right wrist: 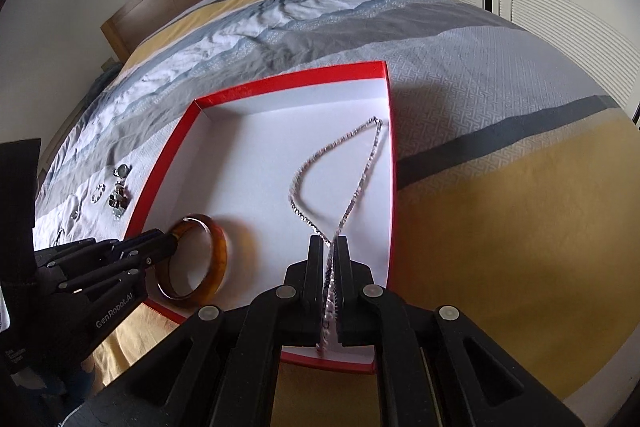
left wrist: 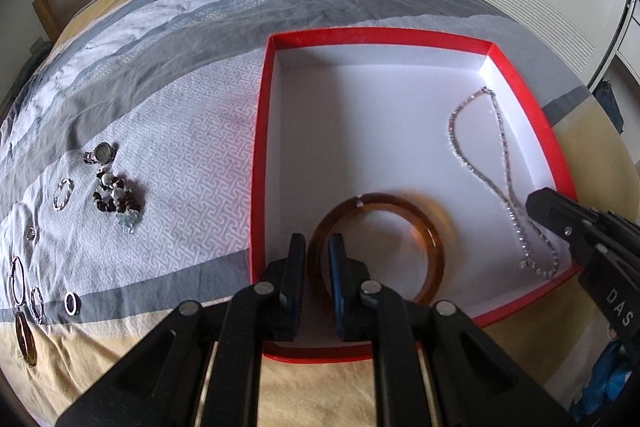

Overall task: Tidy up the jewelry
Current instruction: 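Carry the amber bangle and silver necklace into the red box, releasing both, then withdraw both open tools from the box toward the remaining jewelry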

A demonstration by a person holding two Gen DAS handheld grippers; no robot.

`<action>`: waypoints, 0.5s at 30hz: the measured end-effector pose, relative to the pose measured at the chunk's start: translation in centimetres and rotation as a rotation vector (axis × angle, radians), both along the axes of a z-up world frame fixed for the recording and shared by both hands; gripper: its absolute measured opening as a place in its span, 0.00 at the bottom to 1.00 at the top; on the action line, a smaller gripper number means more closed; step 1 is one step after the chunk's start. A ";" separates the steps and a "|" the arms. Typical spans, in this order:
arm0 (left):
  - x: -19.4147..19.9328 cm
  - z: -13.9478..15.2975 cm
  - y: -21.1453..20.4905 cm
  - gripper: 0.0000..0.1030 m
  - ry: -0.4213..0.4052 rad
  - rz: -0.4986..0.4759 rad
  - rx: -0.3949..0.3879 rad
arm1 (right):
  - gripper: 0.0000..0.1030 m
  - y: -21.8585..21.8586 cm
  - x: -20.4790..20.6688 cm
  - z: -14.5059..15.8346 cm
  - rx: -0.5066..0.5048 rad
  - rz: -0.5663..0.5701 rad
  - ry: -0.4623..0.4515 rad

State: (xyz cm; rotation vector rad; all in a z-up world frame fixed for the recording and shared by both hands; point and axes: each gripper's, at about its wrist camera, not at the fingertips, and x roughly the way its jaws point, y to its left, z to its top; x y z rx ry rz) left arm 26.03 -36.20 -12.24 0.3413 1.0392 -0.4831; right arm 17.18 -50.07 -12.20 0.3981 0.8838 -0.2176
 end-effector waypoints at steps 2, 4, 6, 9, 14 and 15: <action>-0.1 0.2 0.1 0.14 0.004 -0.001 -0.009 | 0.18 0.1 -0.2 0.0 -0.005 0.003 0.003; -0.4 0.7 0.4 0.18 0.000 -0.005 -0.022 | 0.22 0.4 -0.4 0.3 -0.007 0.007 -0.001; -0.8 1.5 0.6 0.20 -0.011 -0.010 -0.029 | 0.31 0.6 -0.7 0.8 -0.013 0.010 -0.009; -1.6 3.1 1.2 0.24 -0.038 -0.013 -0.042 | 0.39 0.9 -1.4 1.8 -0.029 -0.001 -0.022; -3.1 6.3 3.5 0.24 -0.071 0.024 -0.078 | 0.39 1.1 -3.2 4.2 -0.035 -0.026 -0.053; -3.5 7.1 4.2 0.24 -0.084 0.039 -0.084 | 0.39 1.3 -3.7 4.8 -0.037 -0.031 -0.061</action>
